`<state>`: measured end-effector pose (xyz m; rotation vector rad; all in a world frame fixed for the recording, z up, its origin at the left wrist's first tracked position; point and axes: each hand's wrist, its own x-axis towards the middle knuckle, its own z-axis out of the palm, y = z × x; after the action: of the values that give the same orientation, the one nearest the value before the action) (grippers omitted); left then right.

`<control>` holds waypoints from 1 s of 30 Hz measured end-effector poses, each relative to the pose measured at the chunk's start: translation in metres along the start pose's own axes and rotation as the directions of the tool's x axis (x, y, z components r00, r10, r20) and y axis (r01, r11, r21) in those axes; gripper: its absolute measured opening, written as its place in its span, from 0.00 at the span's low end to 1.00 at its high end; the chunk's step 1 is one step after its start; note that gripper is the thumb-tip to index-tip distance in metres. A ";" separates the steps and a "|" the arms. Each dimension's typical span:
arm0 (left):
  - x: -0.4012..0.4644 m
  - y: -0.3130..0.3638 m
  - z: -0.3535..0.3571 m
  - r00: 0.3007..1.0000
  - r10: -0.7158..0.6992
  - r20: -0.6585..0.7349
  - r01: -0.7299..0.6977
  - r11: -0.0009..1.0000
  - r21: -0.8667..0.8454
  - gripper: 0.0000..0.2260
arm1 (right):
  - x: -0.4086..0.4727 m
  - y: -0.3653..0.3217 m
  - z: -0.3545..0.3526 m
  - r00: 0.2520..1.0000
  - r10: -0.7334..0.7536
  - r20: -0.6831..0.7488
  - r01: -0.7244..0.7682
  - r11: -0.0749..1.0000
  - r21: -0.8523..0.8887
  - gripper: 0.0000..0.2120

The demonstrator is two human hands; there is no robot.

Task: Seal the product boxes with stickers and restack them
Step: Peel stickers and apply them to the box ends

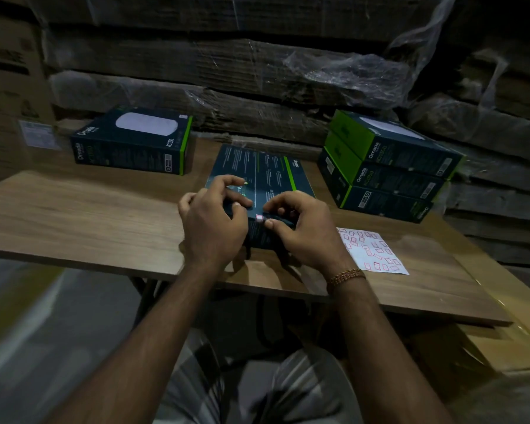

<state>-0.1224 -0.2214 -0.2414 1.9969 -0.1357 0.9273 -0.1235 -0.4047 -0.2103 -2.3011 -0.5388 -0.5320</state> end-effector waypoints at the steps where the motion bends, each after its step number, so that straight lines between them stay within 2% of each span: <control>1: 0.000 0.000 0.000 1.000 0.004 0.004 -0.004 1.000 0.002 0.17 | 0.000 0.000 -0.001 1.000 0.000 0.006 0.000 1.000 0.001 0.10; 6: 0.000 -0.005 -0.001 0.998 0.041 0.037 -0.042 0.999 0.022 0.18 | -0.002 -0.002 0.002 1.000 0.015 -0.016 -0.014 1.000 0.010 0.13; 10: -0.001 -0.004 -0.001 0.998 0.038 0.049 -0.039 0.999 0.023 0.19 | -0.002 -0.002 0.011 0.996 -0.005 -0.091 -0.001 0.998 -0.061 0.13; 14: -0.001 -0.001 -0.004 0.997 0.033 0.071 -0.035 0.999 0.021 0.20 | -0.002 -0.001 0.008 0.998 -0.011 -0.058 0.009 1.000 -0.030 0.12; 21: -0.003 -0.006 -0.011 0.984 0.061 0.168 -0.062 0.998 -0.001 0.27 | -0.002 0.001 -0.001 1.000 -0.012 -0.009 0.012 1.000 0.002 0.11; 30: -0.004 -0.005 -0.009 0.971 0.017 0.240 -0.016 1.000 -0.007 0.28 | -0.004 -0.001 0.007 0.995 -0.030 -0.092 0.029 0.999 -0.017 0.11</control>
<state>-0.1284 -0.2129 -0.2449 2.1007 -0.2897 0.6909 -0.1258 -0.4002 -0.2172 -2.2742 -0.5263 -0.6557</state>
